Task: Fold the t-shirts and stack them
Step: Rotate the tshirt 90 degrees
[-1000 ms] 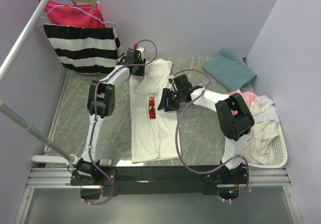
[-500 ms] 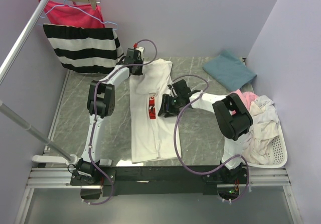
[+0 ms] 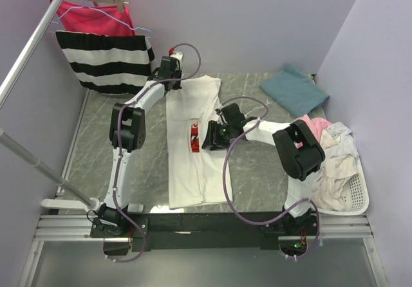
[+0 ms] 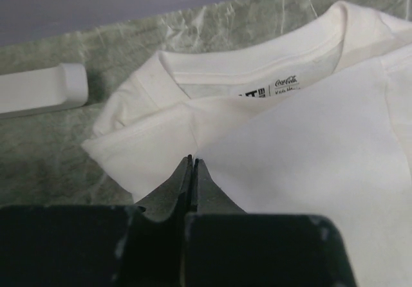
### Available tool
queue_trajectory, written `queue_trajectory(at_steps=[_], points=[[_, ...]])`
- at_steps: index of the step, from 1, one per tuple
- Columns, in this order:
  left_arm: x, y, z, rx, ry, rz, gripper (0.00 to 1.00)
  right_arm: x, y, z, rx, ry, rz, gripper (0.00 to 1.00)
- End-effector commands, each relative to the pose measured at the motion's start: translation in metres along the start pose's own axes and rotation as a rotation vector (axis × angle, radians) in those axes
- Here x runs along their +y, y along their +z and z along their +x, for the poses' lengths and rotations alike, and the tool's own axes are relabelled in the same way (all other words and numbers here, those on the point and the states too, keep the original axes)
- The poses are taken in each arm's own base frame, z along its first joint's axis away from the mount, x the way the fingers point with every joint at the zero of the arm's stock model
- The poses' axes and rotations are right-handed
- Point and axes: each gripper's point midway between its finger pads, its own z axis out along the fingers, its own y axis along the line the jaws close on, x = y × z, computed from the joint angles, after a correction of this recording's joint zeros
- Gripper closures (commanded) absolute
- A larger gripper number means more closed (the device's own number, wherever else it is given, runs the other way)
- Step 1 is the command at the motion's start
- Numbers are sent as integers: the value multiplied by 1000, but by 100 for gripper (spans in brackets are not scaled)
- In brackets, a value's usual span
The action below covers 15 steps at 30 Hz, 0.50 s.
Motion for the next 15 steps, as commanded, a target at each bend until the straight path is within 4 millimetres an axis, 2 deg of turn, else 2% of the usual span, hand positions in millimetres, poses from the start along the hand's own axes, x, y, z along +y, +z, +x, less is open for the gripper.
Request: queue_trajectory(at_steps=[1,7,11,12,14,15], points=[[13,-32,-69,-164,3,-49,99,-32,11,36,84,29,130,45],[31,-21,-46,-108,-6,-149,99,-31,9,36,82,24,131,45],[32,-16,-35,-80,1,-151,99,-29,9,34,79,15,131,45],[32,-16,-33,-73,-1,-153,79,-29,8,32,72,16,135,45],[34,-14,-29,-64,0,-163,18,-25,5,26,53,3,129,45],[33,-15,-29,-60,1,-159,1,-20,2,21,35,-8,120,45]])
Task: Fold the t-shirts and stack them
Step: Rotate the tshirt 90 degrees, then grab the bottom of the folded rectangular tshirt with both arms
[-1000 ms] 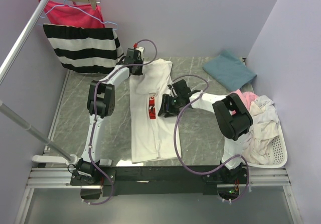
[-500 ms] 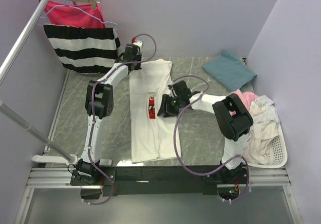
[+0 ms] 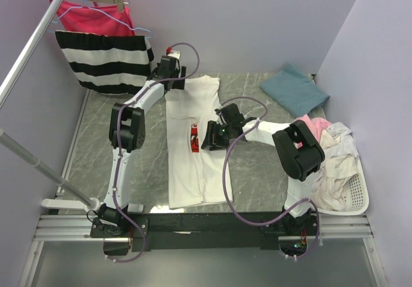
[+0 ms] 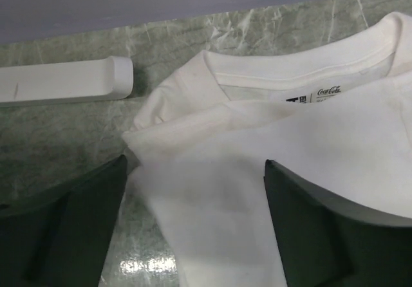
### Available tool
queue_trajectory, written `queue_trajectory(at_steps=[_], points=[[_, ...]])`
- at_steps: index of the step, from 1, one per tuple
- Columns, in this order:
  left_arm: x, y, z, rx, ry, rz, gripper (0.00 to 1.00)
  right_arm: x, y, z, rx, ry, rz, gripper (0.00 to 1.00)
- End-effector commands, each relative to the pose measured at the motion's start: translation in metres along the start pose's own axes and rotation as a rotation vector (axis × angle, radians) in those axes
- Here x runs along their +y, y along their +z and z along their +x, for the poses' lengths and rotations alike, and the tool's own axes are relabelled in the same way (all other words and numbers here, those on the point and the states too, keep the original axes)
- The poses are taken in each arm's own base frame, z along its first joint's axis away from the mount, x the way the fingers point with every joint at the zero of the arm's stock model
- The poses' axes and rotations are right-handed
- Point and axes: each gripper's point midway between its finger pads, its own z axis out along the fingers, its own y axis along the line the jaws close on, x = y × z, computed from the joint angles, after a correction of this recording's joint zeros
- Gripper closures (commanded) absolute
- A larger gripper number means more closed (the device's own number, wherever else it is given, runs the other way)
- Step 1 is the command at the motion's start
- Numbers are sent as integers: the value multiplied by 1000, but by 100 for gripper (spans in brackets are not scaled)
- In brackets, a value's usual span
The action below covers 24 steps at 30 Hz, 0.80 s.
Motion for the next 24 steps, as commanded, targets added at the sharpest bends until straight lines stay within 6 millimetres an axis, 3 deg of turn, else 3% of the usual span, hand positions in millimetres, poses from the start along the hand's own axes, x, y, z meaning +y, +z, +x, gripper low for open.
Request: queue_trajectory(at_steps=[1,7,8,10,11,14,16,17,18,19,20,21,22,23,24], points=[[10,-8,-21,-36,-9,-33,1,-18,-2,16,27,-16,107,45],[6,-32,-37,-64,-29,12,1,13,-43,-34,-144,-126,111,44],[5,-45,-49,-87,-36,29,1,9,-54,-49,-196,-125,160,44],[-5,-54,-43,-68,-52,91,1,9,-76,-68,-277,-128,200,44],[-8,-64,-47,-64,-67,113,1,-5,-89,-82,-331,-100,264,44],[-26,-82,-40,-18,-140,193,1,-20,-121,-104,-437,-49,345,43],[-33,-88,-13,49,-218,208,1,-30,-142,-115,-489,-36,385,43],[-34,-102,-20,30,-245,222,0,-32,-148,-115,-488,-36,402,43],[-34,-103,9,89,-280,212,1,-37,-155,-116,-498,-36,419,43],[-33,-108,20,111,-294,206,1,-38,-157,-115,-494,-37,420,43],[-34,-124,19,103,-305,213,1,-41,-155,-110,-475,-39,416,43],[-35,-128,55,171,-318,208,1,-40,-154,-106,-459,-44,393,43],[-42,-145,56,168,-320,242,1,-44,-149,-98,-433,-42,387,43],[-43,-152,95,241,-327,229,1,-44,-145,-91,-411,-41,369,43],[-43,-159,108,265,-329,219,1,-43,-143,-86,-399,-36,348,43]])
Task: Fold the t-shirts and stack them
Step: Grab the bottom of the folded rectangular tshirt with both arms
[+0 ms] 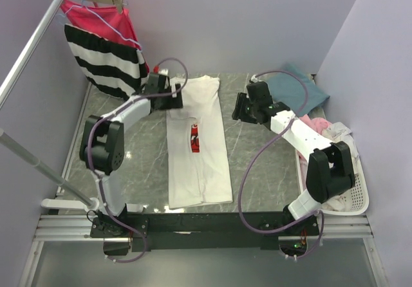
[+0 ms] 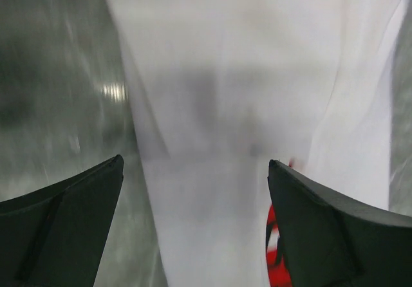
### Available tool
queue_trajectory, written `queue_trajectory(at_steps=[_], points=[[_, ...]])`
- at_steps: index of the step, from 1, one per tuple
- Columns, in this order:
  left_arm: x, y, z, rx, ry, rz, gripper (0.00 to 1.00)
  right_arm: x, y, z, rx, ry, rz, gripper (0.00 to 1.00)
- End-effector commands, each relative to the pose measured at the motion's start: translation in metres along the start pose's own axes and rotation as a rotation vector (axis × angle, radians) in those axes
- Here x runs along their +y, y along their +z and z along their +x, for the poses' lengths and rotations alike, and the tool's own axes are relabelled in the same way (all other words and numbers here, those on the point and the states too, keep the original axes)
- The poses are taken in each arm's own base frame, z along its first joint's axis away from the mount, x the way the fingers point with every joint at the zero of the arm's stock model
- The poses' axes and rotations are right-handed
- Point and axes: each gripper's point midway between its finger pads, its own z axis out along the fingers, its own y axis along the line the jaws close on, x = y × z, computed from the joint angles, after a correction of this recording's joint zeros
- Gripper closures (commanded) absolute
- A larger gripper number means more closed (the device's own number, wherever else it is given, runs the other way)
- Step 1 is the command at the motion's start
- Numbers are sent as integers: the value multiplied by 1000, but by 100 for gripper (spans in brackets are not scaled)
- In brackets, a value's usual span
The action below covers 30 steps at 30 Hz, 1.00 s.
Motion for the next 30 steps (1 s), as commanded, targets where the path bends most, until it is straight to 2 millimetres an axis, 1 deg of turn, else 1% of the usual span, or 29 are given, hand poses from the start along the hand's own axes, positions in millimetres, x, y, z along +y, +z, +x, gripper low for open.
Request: queue_trajectory(at_steps=[1,2,3,4,5,6,7,8,9,10,11,12,13,14,15,16,17,18,19,20,21,22,23,24,25,27,28,30], points=[[-16,-39,66,99,-76,42,1,2,-10,33,99,-19,-71,43],[-10,-43,95,157,-81,22,1,0,-11,48,138,-17,-89,43],[-12,-48,108,177,-78,20,0,2,-12,58,170,-21,-117,43],[-24,-60,116,179,-63,45,1,-2,-14,78,224,-10,-124,43],[-21,-64,140,220,-59,38,1,-2,-20,83,227,-3,-141,43],[-25,-68,147,226,-53,43,1,-2,-23,91,237,-2,-159,43],[-34,-76,154,229,-35,60,1,-7,-24,108,267,-1,-168,43],[-33,-79,169,256,-35,55,1,-7,-30,110,261,-4,-183,43],[-34,-83,177,272,-31,52,1,-8,-33,115,269,-9,-191,43],[-38,-91,185,284,-21,53,0,-11,-35,127,293,-11,-203,43],[-35,-96,199,308,-26,38,0,-6,-41,131,305,-25,-241,43],[-37,-101,206,315,-28,43,1,-6,-43,135,310,-28,-251,43],[-43,-111,208,306,-27,60,0,-8,-44,142,319,-25,-256,43],[-32,-116,221,322,-39,18,1,-5,-47,145,328,-19,-284,43],[-28,-120,226,325,-46,7,1,-3,-49,150,343,-20,-299,43],[-29,-130,227,319,-52,14,1,-4,-51,160,370,-18,-307,43],[-21,-137,242,353,-66,-13,1,0,-56,166,390,-17,-333,43],[-18,-144,247,360,-73,-21,1,1,-60,172,407,-20,-342,43],[-22,-154,246,341,-76,0,1,-3,-63,185,439,-19,-341,43],[-17,-160,259,362,-102,-9,0,-2,-68,187,437,-18,-347,43],[-18,-170,260,352,-120,10,1,-2,-72,195,454,-20,-356,43],[-22,-176,268,364,-127,30,1,-6,-76,208,483,-17,-353,43],[-18,-182,282,386,-161,17,1,-4,-81,211,483,-12,-361,43],[-21,-190,282,370,-185,37,0,-3,-84,219,495,-25,-362,43],[-34,-198,291,377,-193,65,1,-7,-87,232,519,-26,-350,43],[-38,-209,303,404,-217,76,1,-7,-91,242,530,-17,-337,43],[-41,-215,314,430,-224,70,1,-8,-93,255,550,-33,-328,43],[-36,-221,326,440,-214,28,1,-7,-97,266,570,-17,-324,43]])
